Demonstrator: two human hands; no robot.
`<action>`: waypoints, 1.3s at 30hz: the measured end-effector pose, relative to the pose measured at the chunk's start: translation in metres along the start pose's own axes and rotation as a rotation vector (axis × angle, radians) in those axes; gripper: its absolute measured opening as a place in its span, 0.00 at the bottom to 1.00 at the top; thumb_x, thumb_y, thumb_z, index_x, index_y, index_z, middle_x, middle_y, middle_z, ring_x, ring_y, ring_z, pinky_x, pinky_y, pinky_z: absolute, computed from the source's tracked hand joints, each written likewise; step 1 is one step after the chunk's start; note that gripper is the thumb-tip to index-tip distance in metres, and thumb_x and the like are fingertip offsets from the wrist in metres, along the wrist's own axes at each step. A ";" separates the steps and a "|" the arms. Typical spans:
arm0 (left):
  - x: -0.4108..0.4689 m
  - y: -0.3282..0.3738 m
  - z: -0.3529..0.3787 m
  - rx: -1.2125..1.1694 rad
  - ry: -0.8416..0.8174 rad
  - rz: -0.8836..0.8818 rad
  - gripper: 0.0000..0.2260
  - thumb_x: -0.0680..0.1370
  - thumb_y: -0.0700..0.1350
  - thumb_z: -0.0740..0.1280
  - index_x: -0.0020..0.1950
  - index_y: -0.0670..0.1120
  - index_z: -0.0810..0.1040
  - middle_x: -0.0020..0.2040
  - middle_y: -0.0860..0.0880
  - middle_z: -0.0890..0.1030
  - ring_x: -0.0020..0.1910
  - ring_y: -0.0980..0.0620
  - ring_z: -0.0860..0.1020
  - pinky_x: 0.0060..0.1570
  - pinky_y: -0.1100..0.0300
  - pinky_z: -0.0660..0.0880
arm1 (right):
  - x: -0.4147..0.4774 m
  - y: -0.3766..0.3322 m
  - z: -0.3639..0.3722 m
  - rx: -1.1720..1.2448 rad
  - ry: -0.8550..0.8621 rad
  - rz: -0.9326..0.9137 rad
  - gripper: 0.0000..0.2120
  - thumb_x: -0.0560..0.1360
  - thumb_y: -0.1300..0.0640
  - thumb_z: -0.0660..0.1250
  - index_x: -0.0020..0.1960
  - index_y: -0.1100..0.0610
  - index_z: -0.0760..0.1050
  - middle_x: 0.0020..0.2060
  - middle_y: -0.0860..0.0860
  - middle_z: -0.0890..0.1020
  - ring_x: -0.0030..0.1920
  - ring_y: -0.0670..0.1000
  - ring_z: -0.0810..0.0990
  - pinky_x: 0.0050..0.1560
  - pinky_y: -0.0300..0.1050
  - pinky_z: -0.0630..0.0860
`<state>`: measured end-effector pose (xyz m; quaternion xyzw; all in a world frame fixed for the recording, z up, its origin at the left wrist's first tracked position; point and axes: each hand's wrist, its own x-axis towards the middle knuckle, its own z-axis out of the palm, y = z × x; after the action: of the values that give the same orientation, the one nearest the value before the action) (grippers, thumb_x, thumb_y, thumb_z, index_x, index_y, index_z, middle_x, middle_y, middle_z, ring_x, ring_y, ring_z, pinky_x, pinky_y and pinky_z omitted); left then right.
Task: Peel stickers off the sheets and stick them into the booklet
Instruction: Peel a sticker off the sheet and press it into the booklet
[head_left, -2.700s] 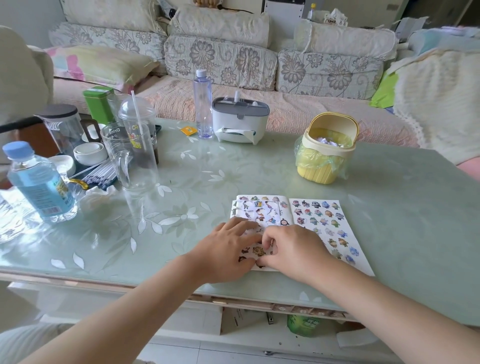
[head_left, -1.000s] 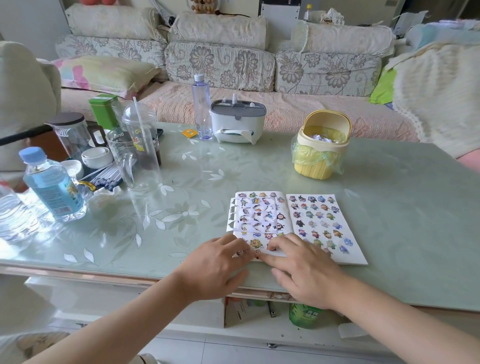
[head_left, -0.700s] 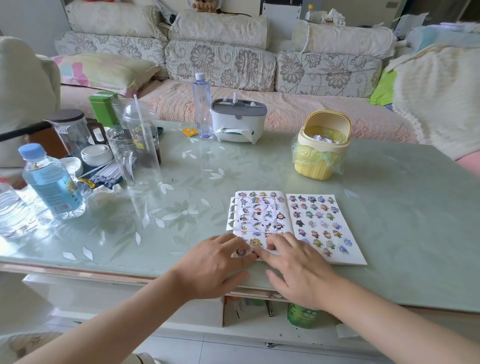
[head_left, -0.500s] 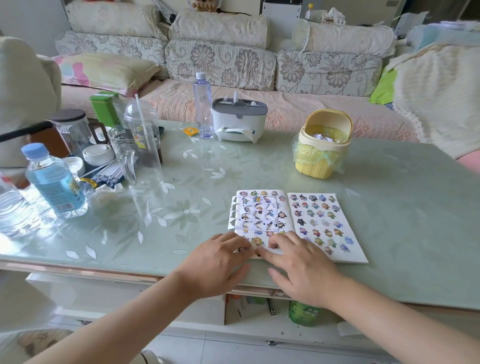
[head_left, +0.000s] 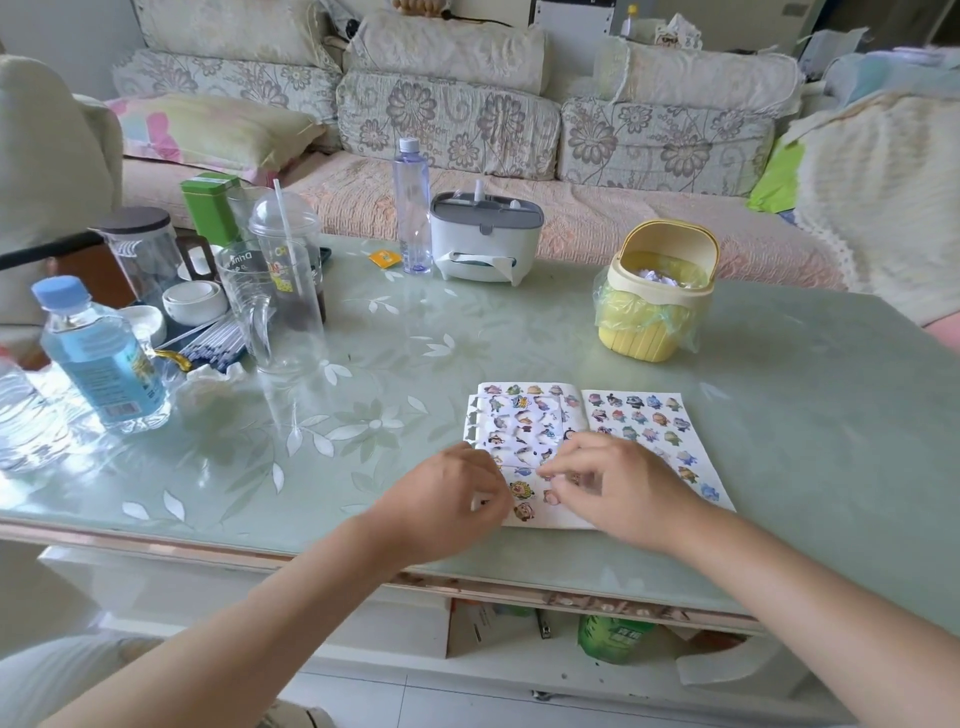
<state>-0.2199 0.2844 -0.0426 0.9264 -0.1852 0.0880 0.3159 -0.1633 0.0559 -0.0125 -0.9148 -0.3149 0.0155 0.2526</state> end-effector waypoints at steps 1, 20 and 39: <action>0.006 0.000 -0.003 -0.016 -0.013 -0.020 0.14 0.78 0.53 0.63 0.43 0.49 0.86 0.45 0.56 0.82 0.47 0.60 0.77 0.49 0.59 0.75 | 0.008 0.004 -0.002 -0.020 0.044 0.027 0.09 0.76 0.49 0.68 0.54 0.41 0.84 0.47 0.34 0.78 0.44 0.39 0.78 0.51 0.43 0.75; 0.107 -0.050 -0.014 0.291 -0.154 -0.180 0.26 0.74 0.61 0.70 0.71 0.55 0.74 0.65 0.55 0.71 0.65 0.52 0.67 0.65 0.55 0.68 | 0.106 0.037 0.002 -0.210 -0.100 0.119 0.25 0.78 0.36 0.63 0.72 0.44 0.71 0.62 0.41 0.71 0.60 0.46 0.76 0.57 0.46 0.73; 0.102 -0.009 -0.048 -0.668 -0.090 -0.436 0.05 0.80 0.46 0.68 0.47 0.46 0.82 0.40 0.55 0.82 0.40 0.56 0.77 0.49 0.65 0.73 | 0.104 0.014 -0.037 0.845 0.007 0.176 0.23 0.74 0.65 0.73 0.67 0.52 0.76 0.38 0.50 0.82 0.36 0.42 0.81 0.39 0.31 0.74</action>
<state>-0.1247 0.2915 0.0186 0.7931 -0.0163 -0.0870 0.6026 -0.0647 0.0906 0.0272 -0.7543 -0.2008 0.1616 0.6038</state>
